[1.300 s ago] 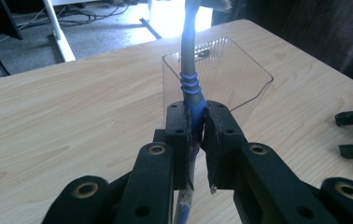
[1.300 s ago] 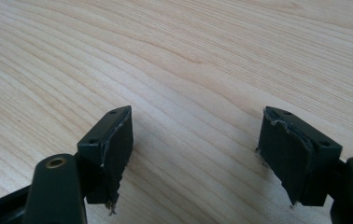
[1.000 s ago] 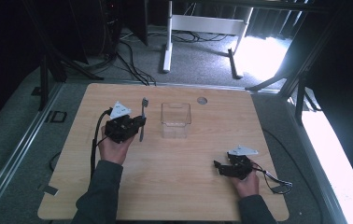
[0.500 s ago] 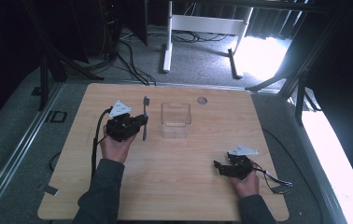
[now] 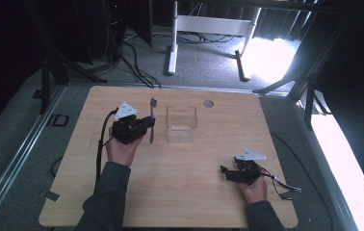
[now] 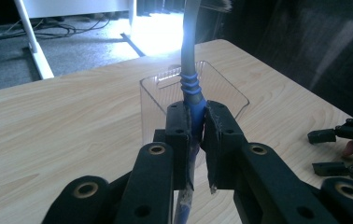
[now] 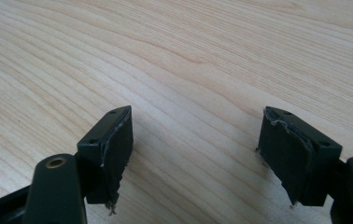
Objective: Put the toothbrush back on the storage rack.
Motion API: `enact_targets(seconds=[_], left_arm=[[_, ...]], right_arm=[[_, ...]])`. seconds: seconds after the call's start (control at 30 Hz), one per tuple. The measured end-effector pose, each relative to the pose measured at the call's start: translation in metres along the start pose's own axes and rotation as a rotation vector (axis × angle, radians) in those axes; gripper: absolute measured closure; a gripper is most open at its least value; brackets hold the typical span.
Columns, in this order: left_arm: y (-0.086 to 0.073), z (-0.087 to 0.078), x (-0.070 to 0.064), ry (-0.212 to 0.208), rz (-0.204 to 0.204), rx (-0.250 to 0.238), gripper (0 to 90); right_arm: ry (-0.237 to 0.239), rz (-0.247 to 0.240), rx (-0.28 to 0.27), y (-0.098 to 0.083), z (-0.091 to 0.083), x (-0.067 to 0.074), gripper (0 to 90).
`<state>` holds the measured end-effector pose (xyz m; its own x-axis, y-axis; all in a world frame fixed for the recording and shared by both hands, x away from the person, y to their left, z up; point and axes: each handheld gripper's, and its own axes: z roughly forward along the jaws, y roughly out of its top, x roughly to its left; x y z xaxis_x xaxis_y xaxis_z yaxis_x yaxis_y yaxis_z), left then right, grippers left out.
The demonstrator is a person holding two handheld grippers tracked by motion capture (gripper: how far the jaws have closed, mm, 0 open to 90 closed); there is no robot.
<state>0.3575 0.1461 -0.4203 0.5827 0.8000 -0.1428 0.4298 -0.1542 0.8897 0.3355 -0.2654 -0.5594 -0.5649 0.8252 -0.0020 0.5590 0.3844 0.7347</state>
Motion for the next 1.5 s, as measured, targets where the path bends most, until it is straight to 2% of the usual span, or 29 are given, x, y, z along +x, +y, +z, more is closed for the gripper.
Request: enact_targets(seconds=[0.63, 1.0, 1.5], left_arm=[[0.009, 0.009, -0.005, -0.022, -0.001, -0.018, 80.6], [0.011, 0.012, -0.005, -0.053, -0.032, -0.037, 80.6], [0.014, 0.018, -0.006, -0.064, -0.054, -0.057, 80.6]], right_arm=[[0.001, -0.001, 0.0, 0.0, 0.0, 0.0, 26.2], [0.002, -0.001, 0.0, 0.0, 0.0, 0.0, 26.2], [0.002, -0.001, 0.0, 0.0, 0.0, 0.0, 26.2]])
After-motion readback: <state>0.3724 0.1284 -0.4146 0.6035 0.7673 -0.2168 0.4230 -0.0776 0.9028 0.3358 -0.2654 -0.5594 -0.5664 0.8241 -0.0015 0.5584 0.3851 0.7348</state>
